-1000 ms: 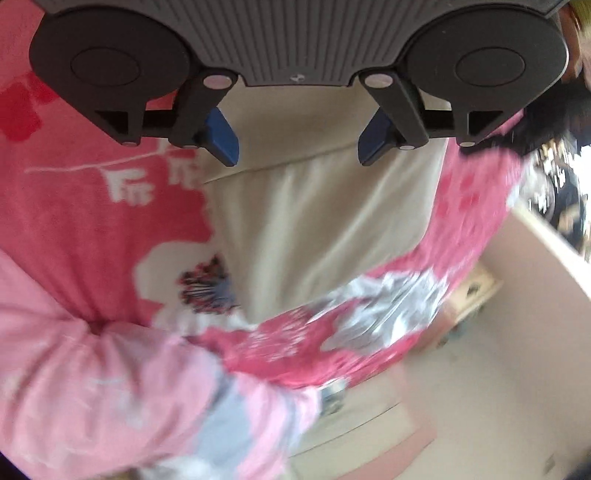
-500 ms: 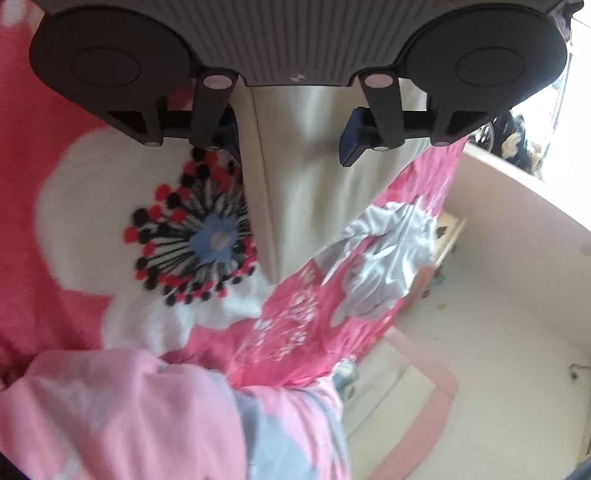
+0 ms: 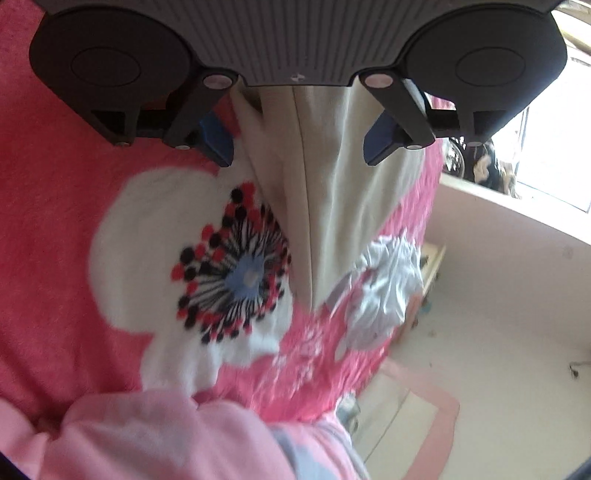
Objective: Fold clothes
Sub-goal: 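Grasp the folded jacket edge with the left gripper while the right gripper grasps beside it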
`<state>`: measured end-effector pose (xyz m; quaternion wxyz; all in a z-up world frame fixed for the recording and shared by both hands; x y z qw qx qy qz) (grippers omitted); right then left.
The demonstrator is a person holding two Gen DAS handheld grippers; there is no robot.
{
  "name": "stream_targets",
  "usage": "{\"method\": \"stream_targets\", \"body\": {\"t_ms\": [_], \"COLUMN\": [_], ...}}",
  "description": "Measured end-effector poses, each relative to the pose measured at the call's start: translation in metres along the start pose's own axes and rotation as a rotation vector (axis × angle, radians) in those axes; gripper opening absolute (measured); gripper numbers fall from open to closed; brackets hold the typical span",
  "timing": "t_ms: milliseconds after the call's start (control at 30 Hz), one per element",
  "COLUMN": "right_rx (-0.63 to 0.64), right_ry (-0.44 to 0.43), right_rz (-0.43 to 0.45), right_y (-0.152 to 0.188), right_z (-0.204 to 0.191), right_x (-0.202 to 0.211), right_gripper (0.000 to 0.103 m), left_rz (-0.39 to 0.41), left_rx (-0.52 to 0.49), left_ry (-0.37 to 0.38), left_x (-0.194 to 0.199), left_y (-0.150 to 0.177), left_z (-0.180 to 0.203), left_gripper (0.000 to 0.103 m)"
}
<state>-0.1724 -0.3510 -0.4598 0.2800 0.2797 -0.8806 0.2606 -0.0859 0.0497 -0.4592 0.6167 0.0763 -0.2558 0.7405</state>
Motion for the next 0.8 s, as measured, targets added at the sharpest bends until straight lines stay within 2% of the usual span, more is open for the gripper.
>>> {"method": "stream_targets", "body": {"t_ms": [67,300,500,600,667,700,767,800], "right_rx": [0.013,0.013,-0.003,0.037,0.032,0.014,-0.016,-0.002], "right_ry": [-0.014,-0.067,-0.132,-0.146,-0.155,-0.151,-0.133,-0.113], "right_rz": [-0.035,-0.152,-0.16,-0.215,-0.224,-0.226,-0.225,-0.214], "right_y": [-0.001,-0.022,-0.035,-0.023,-0.02,-0.022,-0.025,-0.024], "right_z": [-0.006,-0.022,-0.026,-0.025,-0.021,-0.019,-0.017,-0.021], "right_x": [-0.007,-0.045,-0.065,-0.062,-0.062,-0.065,-0.071,-0.071], "right_gripper": [0.096,0.096,0.094,0.078,0.071,0.062,0.048,0.046], "left_rz": [-0.009,-0.044,-0.065,-0.077,-0.081,-0.08,-0.062,-0.045], "left_rx": [-0.003,0.009,-0.026,-0.048,-0.063,-0.071,-0.044,-0.026], "left_ry": [0.024,0.111,0.151,0.166,0.169,0.167,0.151,0.139], "left_x": [-0.007,-0.045,-0.055,-0.058,-0.058,-0.056,-0.061,-0.063], "left_y": [-0.008,-0.035,-0.034,-0.03,-0.027,-0.025,-0.027,-0.029], "left_z": [0.001,-0.002,0.003,0.005,0.007,0.007,0.007,0.008], "left_gripper": [0.078,0.078,0.077,0.074,0.072,0.071,0.069,0.067]}}
Point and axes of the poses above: each gripper's, at about its wrist camera, not at the fingertips, and x roughly against the way its jaws point, z to its right, y to its underside, the point moved 5 cm from there along -x, roughly the way its jaws point, and after that the axes turned 7 degrees about y, right-handed, at the moved point
